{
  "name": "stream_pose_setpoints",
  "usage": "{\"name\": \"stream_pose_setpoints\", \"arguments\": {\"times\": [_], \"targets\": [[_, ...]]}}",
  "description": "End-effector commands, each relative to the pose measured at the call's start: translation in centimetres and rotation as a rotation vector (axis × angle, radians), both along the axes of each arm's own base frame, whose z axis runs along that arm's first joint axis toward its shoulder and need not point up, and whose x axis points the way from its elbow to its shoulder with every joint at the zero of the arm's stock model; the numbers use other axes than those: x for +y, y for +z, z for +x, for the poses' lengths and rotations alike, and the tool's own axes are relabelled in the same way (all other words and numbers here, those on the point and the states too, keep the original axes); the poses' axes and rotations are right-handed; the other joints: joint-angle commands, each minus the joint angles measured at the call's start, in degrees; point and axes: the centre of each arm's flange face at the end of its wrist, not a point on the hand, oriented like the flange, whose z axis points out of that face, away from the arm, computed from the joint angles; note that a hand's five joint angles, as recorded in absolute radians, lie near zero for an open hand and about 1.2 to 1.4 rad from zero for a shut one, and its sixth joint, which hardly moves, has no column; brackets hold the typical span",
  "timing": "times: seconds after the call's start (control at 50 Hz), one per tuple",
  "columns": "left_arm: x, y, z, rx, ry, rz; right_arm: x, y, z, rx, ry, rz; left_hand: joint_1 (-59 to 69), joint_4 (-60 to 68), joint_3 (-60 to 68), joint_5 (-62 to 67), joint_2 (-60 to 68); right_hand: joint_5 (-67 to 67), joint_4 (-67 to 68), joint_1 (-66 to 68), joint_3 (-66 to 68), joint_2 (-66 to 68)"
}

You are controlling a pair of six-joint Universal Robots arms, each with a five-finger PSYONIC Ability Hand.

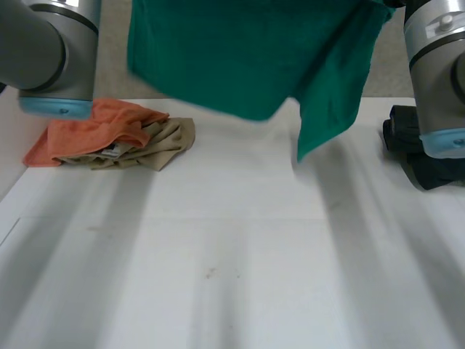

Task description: Fold the laundry.

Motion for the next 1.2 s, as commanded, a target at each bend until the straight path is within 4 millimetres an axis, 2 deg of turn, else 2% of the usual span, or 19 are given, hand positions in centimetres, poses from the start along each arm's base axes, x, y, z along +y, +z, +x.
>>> {"name": "stream_pose_setpoints", "arguments": {"times": [0.02, 0.14, 0.16, 0.18, 0.22, 0.24, 0.26, 0.28, 0.32, 0.38, 0.44, 0.5, 0.58, 0.62, 0.7, 0.82, 0.92, 1.06, 1.2], "targets": [[3.6, -3.8, 1.2, -0.090, -0.053, 0.182, 2.6, -3.1, 0.1, 0.153, 0.124, 0.199, 14.9, 11.2, 11.6, 14.1, 11.4, 11.2, 11.3, 15.5, 11.6, 12.4], [6.2, -12.7, 2.1, -0.228, -0.066, 0.481, 4.0, -7.5, -0.3, 0.244, 0.151, 0.419, 14.9, 11.2, 11.6, 14.1, 11.4, 11.2, 11.3, 15.5, 11.6, 12.4], [6.5, -14.0, 2.3, -0.245, -0.065, 0.522, 4.5, -9.2, -0.4, 0.276, 0.156, 0.483, 14.9, 11.2, 11.6, 14.1, 11.4, 11.2, 11.3, 15.5, 11.6, 12.4], [7.2, -16.2, 2.7, -0.276, -0.064, 0.593, 4.7, -10.0, -0.4, 0.296, 0.158, 0.513, 14.9, 11.2, 11.6, 14.1, 11.4, 11.2, 11.3, 15.5, 11.6, 12.4], [7.9, -18.4, 3.0, -0.302, -0.063, 0.657, 5.2, -12.5, -0.4, 0.350, 0.164, 0.594, 14.9, 11.2, 11.6, 14.1, 11.4, 11.2, 11.3, 15.5, 11.6, 12.4], [8.5, -20.4, 3.3, -0.327, -0.065, 0.715, 5.2, -13.8, -0.4, 0.373, 0.166, 0.630, 14.9, 11.2, 11.6, 14.1, 11.4, 11.2, 11.3, 15.5, 11.6, 12.4], [8.8, -21.7, 3.4, -0.340, -0.064, 0.749, 5.2, -15.0, -0.4, 0.393, 0.165, 0.658, 14.9, 11.2, 11.6, 14.1, 11.4, 11.2, 11.3, 15.5, 11.6, 12.4], [8.9, -22.6, 3.4, -0.350, -0.064, 0.772, 5.2, -17.3, -0.4, 0.432, 0.165, 0.714, 14.9, 11.2, 11.6, 14.1, 11.4, 11.2, 11.3, 15.5, 11.6, 12.4], [8.8, -25.4, 3.4, -0.396, -0.061, 0.837, 5.2, -19.2, -0.5, 0.458, 0.162, 0.764, 14.9, 11.2, 11.6, 14.1, 11.4, 11.2, 11.3, 15.5, 11.6, 12.4], [8.7, -28.0, 3.4, -0.465, -0.049, 0.878, 5.3, -21.7, -0.5, 0.478, 0.165, 0.833, 14.9, 11.2, 11.6, 14.1, 11.4, 11.2, 11.3, 15.5, 11.6, 12.4], [8.3, -28.7, 3.5, -0.510, -0.029, 0.870, 5.4, -23.0, -0.4, 0.482, 0.168, 0.853, 7.1, 3.3, 3.7, 6.2, 3.5, 11.2, 11.3, 15.5, 11.6, 12.4], [7.5, -28.8, 4.1, -0.542, 0.001, 0.851, 5.5, -23.3, -0.4, 0.477, 0.168, 0.853, -16.8, -20.5, -20.1, -17.6, -20.3, 11.2, 11.3, 15.5, 11.6, 12.4], [7.1, -28.4, 4.3, -0.540, 0.013, 0.839, 5.6, -23.8, -0.5, 0.468, 0.165, 0.847, -22.9, -26.6, -26.2, -23.8, -26.5, 11.2, 11.3, 15.5, 11.6, 12.4], [7.2, -28.0, 4.4, -0.535, 0.018, 0.835, 5.6, -23.9, -0.7, 0.458, 0.159, 0.850, -31.8, -35.5, -35.1, -32.6, -35.3, 11.2, 11.3, 15.5, 11.6, 12.4], [7.5, -27.3, 5.0, -0.523, 0.029, 0.840, 5.5, -24.0, -0.8, 0.431, 0.159, 0.862, -33.2, -36.9, -36.5, -34.0, -36.7, 11.2, 11.3, 15.5, 11.6, 12.4], [8.8, -27.8, 6.6, -0.527, 0.052, 0.897, 5.5, -24.1, -0.9, 0.401, 0.161, 0.876, -33.0, -36.7, -36.3, -33.9, -36.6, 11.2, 11.3, 15.5, 11.6, 12.4], [8.8, -28.2, 7.9, -0.514, 0.084, 0.929, 5.5, -24.1, -0.9, 0.401, 0.161, 0.876, -42.9, -46.6, -46.2, -43.7, -46.4, 11.2, 11.3, 15.5, 11.6, 12.4], [7.8, -28.5, 8.0, -0.468, 0.079, 0.946, 5.8, -24.3, -0.9, 0.405, 0.165, 0.886, -42.9, -46.7, -46.3, -43.8, -46.5, 11.2, 11.3, 15.5, 11.6, 12.4], [7.0, -29.6, 6.8, -0.385, -0.052, 1.018, 5.9, -24.4, -0.9, 0.404, 0.165, 0.887, -40.8, -44.5, -44.1, -41.6, -44.3, 11.2, 11.3, 15.5, 11.6, 12.4]]}}
